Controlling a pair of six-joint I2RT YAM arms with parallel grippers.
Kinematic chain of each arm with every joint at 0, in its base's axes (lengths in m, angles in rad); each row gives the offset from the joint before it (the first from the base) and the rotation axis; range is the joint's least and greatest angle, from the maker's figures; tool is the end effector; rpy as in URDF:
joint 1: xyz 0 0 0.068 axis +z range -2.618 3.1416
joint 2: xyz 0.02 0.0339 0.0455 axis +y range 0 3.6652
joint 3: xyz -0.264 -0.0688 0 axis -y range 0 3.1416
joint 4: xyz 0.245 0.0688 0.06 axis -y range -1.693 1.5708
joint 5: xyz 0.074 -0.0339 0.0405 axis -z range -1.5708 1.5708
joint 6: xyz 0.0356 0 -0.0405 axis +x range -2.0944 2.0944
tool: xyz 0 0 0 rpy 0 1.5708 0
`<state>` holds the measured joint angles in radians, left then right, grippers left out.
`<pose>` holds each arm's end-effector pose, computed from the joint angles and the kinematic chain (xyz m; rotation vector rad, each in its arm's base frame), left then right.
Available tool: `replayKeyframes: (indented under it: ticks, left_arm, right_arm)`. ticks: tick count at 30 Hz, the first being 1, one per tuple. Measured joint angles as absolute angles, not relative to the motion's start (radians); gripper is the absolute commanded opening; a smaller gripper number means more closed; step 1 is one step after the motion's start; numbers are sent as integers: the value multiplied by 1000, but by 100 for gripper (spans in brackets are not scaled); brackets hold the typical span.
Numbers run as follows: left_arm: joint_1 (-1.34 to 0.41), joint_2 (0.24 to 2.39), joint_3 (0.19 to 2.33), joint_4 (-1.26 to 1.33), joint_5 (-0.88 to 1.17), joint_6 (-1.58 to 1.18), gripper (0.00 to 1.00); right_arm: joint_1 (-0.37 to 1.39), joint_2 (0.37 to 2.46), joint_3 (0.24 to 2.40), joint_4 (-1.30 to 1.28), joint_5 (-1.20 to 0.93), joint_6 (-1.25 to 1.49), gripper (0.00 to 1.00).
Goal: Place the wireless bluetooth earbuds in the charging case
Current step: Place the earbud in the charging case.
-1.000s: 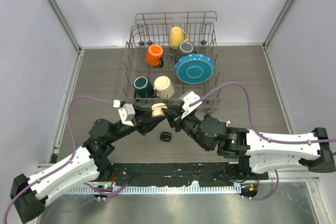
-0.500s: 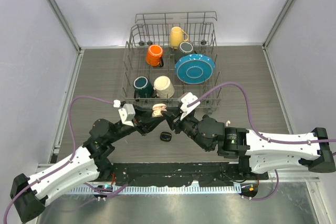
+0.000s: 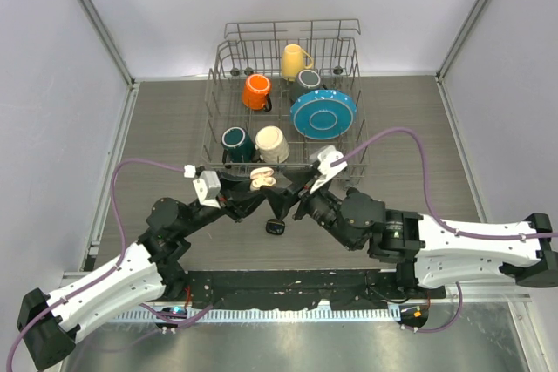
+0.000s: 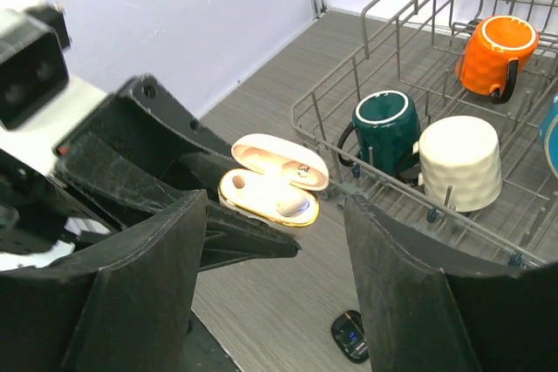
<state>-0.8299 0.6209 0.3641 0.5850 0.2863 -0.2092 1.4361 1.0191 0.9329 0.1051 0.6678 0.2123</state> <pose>0.1005 -0.1247 0.2978 0.6488 1.1624 -1.0684 0.0531 0.2277 0.3789 -0.4326 1.5504 0.7776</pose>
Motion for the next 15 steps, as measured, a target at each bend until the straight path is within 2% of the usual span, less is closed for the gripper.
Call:
replayKeyframes:
  ticks: [5, 9, 15]
  left_arm:
    - [-830, 619, 364, 587, 286, -209, 0]
    - [-830, 619, 364, 590, 286, -209, 0]
    - [-830, 619, 364, 606, 288, -202, 0]
  right_arm:
    - [1396, 966, 976, 62, 695, 300, 72]
    - [1295, 942, 1028, -16, 661, 414, 72]
    - [1065, 962, 1066, -146, 391, 631, 72]
